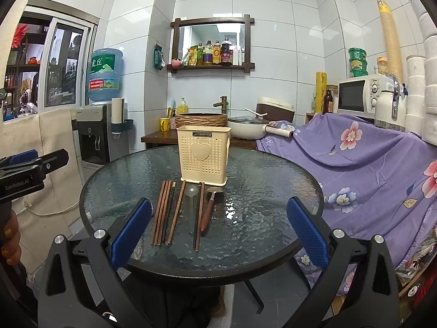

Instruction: Organize utensils

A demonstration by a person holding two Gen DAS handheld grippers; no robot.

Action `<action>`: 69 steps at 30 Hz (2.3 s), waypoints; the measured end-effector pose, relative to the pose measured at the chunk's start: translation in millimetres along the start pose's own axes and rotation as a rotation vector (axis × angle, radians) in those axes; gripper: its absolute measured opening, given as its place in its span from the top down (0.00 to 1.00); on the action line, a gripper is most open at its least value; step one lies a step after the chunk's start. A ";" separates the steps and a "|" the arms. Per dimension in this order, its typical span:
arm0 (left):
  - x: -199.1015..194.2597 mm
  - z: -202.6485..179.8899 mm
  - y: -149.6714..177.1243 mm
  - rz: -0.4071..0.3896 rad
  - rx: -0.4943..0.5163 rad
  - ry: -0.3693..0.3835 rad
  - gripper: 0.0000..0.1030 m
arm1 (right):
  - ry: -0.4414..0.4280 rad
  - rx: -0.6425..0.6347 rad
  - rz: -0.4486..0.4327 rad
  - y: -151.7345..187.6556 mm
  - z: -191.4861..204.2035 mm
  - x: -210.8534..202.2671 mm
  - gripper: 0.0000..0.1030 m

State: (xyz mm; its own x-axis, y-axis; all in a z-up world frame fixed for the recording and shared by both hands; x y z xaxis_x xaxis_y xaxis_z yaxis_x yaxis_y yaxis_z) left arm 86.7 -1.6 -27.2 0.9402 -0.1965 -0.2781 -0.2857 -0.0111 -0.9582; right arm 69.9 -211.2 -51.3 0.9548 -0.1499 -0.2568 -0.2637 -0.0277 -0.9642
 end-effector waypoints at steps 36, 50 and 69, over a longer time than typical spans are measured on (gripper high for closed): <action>0.7 -3.4 3.0 0.006 -0.007 0.012 0.06 | -0.008 -0.007 0.008 1.2 3.0 0.2 0.05; 0.7 -4.0 3.2 0.008 -0.007 0.012 0.06 | -0.012 -0.006 0.011 3.0 2.6 1.1 0.05; 7.5 -3.2 9.9 0.025 -0.007 0.014 0.06 | -0.012 -0.013 0.018 7.2 4.4 3.5 0.05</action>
State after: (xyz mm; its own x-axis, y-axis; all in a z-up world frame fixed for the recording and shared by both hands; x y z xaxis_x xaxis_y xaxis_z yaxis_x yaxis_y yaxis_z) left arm 90.3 -6.3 -38.6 0.9302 -0.2104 -0.3006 -0.3102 -0.0133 -0.9506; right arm 72.0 -207.5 -59.5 0.9514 -0.1391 -0.2747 -0.2822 -0.0377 -0.9586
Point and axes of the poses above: each gripper's, at about its wrist camera, not at the fingertips, and x roughly the way its jaws point, z to its left, y to its underside, the point moved 9 cm from there along x, roughly the way its jaws point, and after that the axes turned 11 degrees about y, right-handed, at the moved point
